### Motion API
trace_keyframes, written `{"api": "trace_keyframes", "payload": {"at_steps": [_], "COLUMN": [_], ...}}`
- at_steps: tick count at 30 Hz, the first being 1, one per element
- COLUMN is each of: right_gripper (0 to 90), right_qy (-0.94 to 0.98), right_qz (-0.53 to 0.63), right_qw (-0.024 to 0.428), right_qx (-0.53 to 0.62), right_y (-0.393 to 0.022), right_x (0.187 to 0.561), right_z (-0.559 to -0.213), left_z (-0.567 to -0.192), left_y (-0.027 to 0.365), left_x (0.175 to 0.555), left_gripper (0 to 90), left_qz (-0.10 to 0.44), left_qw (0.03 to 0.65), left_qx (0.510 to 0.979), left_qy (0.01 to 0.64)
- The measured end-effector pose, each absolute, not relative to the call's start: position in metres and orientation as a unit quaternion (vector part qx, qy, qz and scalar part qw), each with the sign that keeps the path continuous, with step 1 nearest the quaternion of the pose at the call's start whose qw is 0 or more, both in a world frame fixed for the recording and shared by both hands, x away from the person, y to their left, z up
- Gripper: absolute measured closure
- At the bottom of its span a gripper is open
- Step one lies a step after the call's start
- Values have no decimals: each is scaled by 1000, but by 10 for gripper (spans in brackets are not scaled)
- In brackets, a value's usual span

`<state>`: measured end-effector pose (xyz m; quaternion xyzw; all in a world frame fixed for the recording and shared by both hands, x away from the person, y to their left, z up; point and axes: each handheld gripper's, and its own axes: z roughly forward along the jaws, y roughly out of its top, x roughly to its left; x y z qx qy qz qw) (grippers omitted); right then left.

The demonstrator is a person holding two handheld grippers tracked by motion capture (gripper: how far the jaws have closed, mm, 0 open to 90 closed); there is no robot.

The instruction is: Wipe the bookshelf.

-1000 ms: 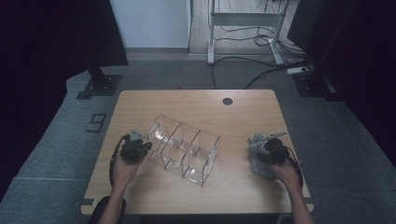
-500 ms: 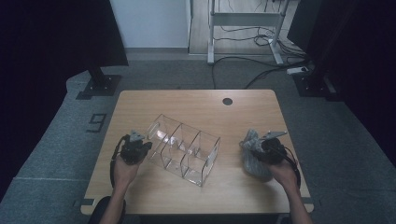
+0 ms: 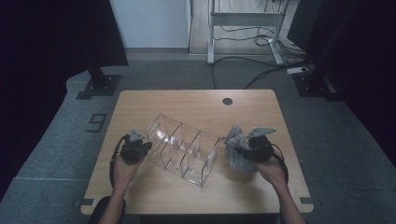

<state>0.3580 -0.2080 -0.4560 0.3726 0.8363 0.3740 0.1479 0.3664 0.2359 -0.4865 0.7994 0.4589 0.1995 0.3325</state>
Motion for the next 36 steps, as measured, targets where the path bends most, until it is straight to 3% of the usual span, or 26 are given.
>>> {"api": "trace_keyframes", "payload": {"at_steps": [11,36], "right_gripper": [649,653], "right_qy": [846,858], "right_qz": [388,397], "right_qw": [151,145], "right_qx": [333,293], "right_y": [-171,-153], "right_x": [360,329], "right_z": [-452,-443], "left_z": [-487,-486], "left_y": [235,225], "left_x": [367,367], "left_gripper": [867,862], "left_qz": [200,223], "left_qw": [335,307], "left_qx": [798,794], "left_qy": [460,475]}}
